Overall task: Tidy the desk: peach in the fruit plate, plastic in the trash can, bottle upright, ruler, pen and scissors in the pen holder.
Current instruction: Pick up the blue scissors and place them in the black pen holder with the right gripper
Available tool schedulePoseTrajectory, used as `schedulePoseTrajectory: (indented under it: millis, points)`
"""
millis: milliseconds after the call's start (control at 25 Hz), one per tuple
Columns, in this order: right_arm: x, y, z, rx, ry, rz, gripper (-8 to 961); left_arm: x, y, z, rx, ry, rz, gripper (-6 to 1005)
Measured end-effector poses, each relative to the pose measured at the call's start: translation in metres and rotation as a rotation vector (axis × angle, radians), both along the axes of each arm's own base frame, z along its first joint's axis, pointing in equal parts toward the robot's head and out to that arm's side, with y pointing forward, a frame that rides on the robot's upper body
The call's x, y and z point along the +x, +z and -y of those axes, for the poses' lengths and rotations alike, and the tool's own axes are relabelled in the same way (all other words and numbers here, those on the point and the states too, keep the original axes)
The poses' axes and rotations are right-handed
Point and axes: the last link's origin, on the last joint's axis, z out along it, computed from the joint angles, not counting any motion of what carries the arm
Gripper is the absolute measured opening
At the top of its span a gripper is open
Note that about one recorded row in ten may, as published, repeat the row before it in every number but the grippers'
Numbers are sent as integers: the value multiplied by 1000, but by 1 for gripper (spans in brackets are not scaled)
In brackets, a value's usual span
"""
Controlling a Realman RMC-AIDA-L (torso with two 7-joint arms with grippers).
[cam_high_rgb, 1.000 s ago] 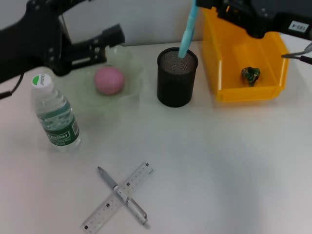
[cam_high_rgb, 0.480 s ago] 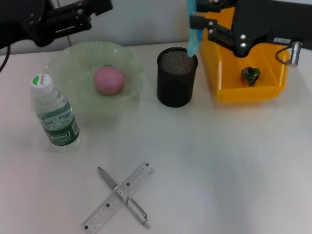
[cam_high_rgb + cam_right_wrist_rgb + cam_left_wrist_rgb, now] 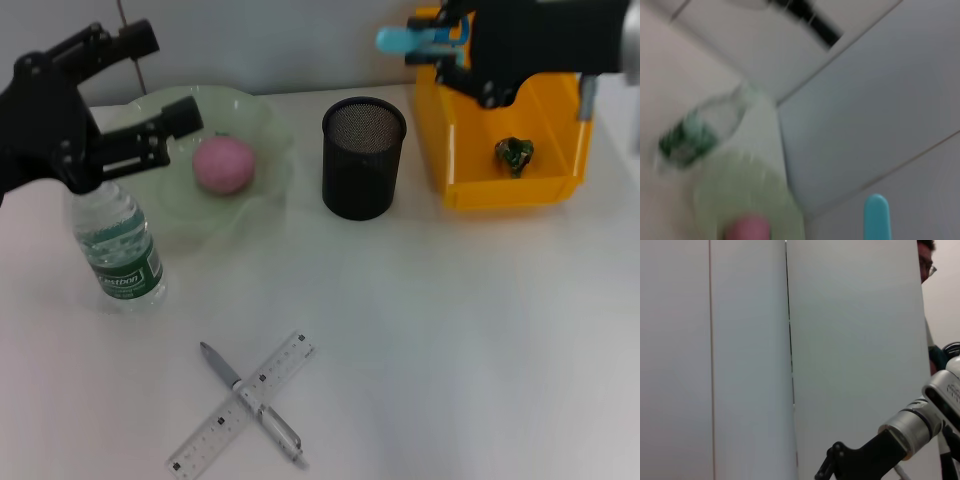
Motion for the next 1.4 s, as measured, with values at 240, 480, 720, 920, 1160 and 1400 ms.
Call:
schedulePoseTrajectory:
  millis: [240, 480, 720, 920, 1160, 1400]
  points:
    - [-2, -50, -10, 176, 119, 418, 201, -20, -8, 7, 58, 5, -24, 872]
    - [-4, -79, -11, 274, 268, 691, 201, -27, -11, 11, 98, 0, -40, 872]
    - [-9, -98, -13, 381, 428, 857, 201, -28, -13, 13, 100, 3, -37, 872]
    - [-11, -104, -12, 417, 517, 941, 202, -29, -14, 13, 104, 5, -32, 872]
    - [-2, -112, -6, 447, 663, 1064, 202, -32, -18, 15, 127, -5, -35, 872]
    - [14, -113, -4, 489, 733, 1148, 202, -36, -21, 16, 157, -14, -32, 872]
